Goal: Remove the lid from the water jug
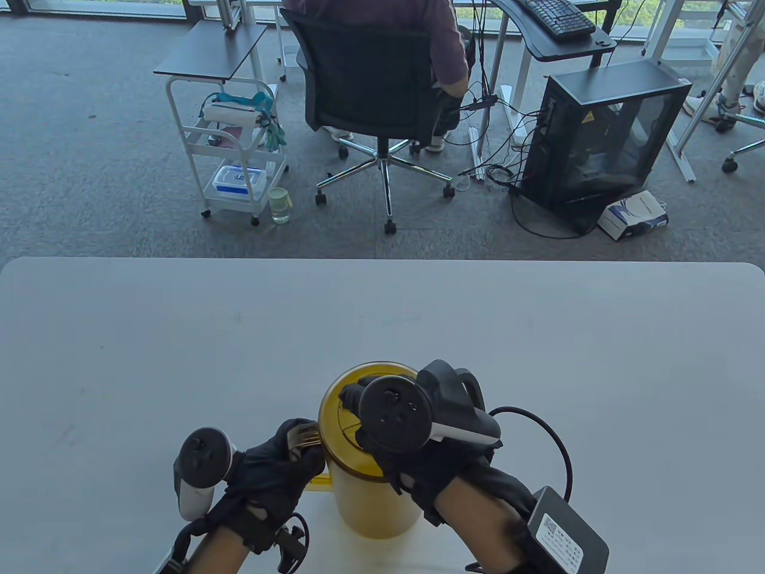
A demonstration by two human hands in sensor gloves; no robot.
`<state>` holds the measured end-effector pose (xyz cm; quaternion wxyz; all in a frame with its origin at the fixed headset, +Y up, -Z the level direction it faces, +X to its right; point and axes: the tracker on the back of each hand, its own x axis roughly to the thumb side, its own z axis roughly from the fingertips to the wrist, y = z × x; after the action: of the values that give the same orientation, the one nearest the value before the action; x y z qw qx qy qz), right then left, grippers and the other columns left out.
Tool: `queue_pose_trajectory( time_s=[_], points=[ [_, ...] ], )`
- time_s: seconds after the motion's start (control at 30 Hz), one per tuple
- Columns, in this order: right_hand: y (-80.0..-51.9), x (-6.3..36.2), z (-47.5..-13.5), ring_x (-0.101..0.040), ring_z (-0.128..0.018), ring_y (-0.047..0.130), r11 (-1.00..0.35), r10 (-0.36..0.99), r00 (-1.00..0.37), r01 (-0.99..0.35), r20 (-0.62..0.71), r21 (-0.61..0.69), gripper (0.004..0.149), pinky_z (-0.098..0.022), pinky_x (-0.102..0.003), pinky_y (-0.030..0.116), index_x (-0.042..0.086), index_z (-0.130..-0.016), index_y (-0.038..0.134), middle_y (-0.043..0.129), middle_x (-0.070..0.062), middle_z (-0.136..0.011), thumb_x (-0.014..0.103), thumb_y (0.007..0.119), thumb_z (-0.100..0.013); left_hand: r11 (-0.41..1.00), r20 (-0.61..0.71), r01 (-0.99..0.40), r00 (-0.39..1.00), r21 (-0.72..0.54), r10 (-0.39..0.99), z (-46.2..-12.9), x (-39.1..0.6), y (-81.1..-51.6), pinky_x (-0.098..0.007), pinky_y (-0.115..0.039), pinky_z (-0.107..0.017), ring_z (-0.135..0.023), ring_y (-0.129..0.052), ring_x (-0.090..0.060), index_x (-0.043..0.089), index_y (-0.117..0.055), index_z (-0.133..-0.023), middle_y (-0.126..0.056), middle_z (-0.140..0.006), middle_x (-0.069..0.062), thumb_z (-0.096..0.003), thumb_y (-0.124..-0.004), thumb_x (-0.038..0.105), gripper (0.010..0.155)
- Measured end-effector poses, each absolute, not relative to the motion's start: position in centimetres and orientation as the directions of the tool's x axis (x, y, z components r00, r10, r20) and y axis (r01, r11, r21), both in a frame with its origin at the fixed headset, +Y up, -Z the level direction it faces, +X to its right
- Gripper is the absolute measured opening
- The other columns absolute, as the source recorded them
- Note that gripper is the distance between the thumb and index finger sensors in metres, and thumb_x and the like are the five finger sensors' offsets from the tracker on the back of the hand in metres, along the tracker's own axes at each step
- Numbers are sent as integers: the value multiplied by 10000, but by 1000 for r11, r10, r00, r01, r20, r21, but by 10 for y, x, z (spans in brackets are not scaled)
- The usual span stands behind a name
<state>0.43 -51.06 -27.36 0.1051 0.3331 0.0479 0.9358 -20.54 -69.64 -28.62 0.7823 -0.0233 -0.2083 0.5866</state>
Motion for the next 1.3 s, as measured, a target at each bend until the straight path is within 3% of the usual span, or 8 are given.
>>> queue_pose_trajectory(
  time_s=[0.37,0.6,0.83,1.03,1.3],
  points=[
    [-507,7,-276,-460,-779,841,-977,209,-701,-179,682,115,595,-577,-630,679,10,-963,707,780,-225,-933,237,888,-444,368,317,-900,287,-234,904,-286,-203,-694,-644,-792,-443,-476,-1012,-301,210,-681,-869,-935,-625,20,-528,-771,348,379],
    [-442,40,-265,-459,-785,829,-924,294,-670,-382,681,23,595,-583,-629,667,11,-973,693,767,-223,-943,245,878,-458,370,315,-900,290,-232,904,-286,-203,-694,-639,-790,-447,-481,-1012,-301,212,-679,-873,-934,-630,22,-530,-771,352,382],
    [-422,94,-254,-460,-782,832,-912,263,-750,-398,607,-96,596,-580,-631,669,12,-972,693,767,-225,-942,249,881,-459,367,314,-900,287,-234,905,-285,-203,-694,-635,-788,-450,-485,-1010,-296,218,-677,-876,-933,-634,28,-531,-771,360,384],
    [-447,148,-252,-464,-784,826,-906,282,-820,-398,498,-143,596,-579,-633,666,8,-974,689,763,-229,-943,247,879,-462,364,312,-902,285,-232,906,-285,-203,-694,-632,-786,-454,-487,-1009,-296,221,-678,-877,-935,-634,30,-532,-771,364,385],
    [-530,193,-268,-470,-782,825,-911,312,-887,-381,341,-157,595,-576,-637,663,4,-972,687,760,-233,-942,246,878,-464,358,311,-905,279,-232,909,-284,-203,-694,-631,-783,-457,-489,-1007,-293,226,-676,-880,-934,-635,34,-532,-771,370,388]
  ],
)
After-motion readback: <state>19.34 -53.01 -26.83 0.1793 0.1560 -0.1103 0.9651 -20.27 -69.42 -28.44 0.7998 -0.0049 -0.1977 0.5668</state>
